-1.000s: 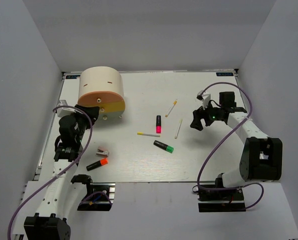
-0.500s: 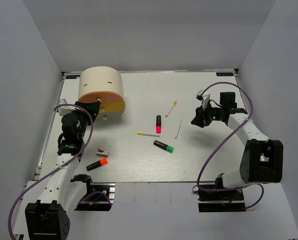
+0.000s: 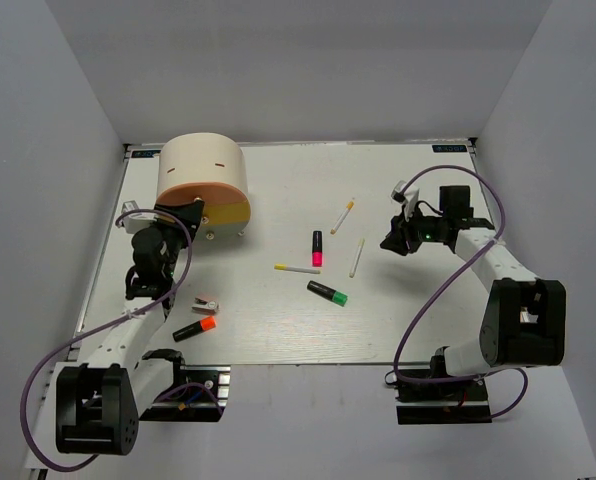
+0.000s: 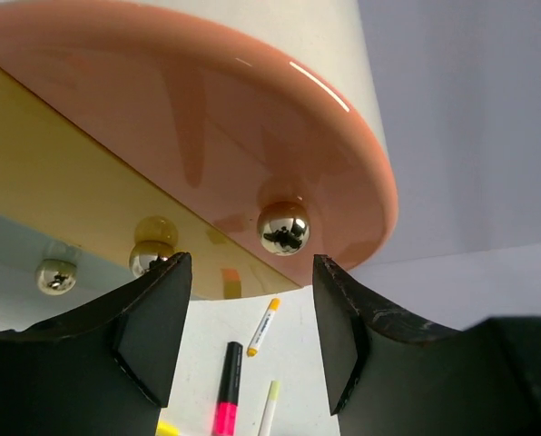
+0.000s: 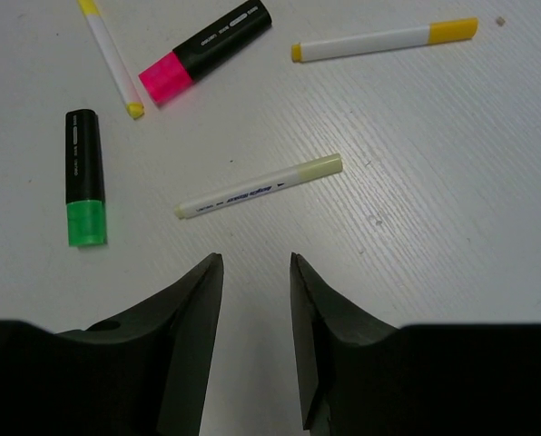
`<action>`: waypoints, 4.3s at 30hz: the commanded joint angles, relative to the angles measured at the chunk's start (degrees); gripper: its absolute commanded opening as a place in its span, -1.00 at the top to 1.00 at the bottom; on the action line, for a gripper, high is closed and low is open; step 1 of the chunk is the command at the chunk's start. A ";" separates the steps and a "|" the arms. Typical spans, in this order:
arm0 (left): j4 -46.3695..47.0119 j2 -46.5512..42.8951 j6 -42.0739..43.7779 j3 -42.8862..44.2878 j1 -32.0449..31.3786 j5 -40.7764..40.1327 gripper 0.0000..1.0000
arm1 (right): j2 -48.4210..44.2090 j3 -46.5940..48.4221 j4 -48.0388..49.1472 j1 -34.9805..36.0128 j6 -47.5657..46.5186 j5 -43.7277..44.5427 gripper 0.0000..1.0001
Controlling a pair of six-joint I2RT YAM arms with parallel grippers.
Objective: Sort the stationery into containers
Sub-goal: Open the drawer, then grab a piece of stationery with the right arm
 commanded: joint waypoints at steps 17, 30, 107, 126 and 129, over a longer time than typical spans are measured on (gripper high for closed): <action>10.63 4.88 -2.10 1.04 1.25 -1.17 -0.04 | -1.16 -1.54 0.61 -0.20 -3.29 -1.96 0.20; 13.71 8.92 -2.62 2.09 2.31 2.26 0.30 | -1.33 -2.06 0.44 -0.20 -3.73 -1.69 0.20; -72.76 -25.10 -3.13 8.77 1.08 2.61 -0.61 | 32.59 29.22 -2.29 35.22 47.24 49.09 -0.36; -79.46 -20.96 -17.65 3.24 1.60 1.55 -0.61 | 26.36 28.08 2.01 34.08 32.79 32.89 0.62; -78.92 -20.96 -18.18 1.84 1.60 2.17 -0.61 | 19.60 29.31 4.91 33.73 25.81 26.89 0.78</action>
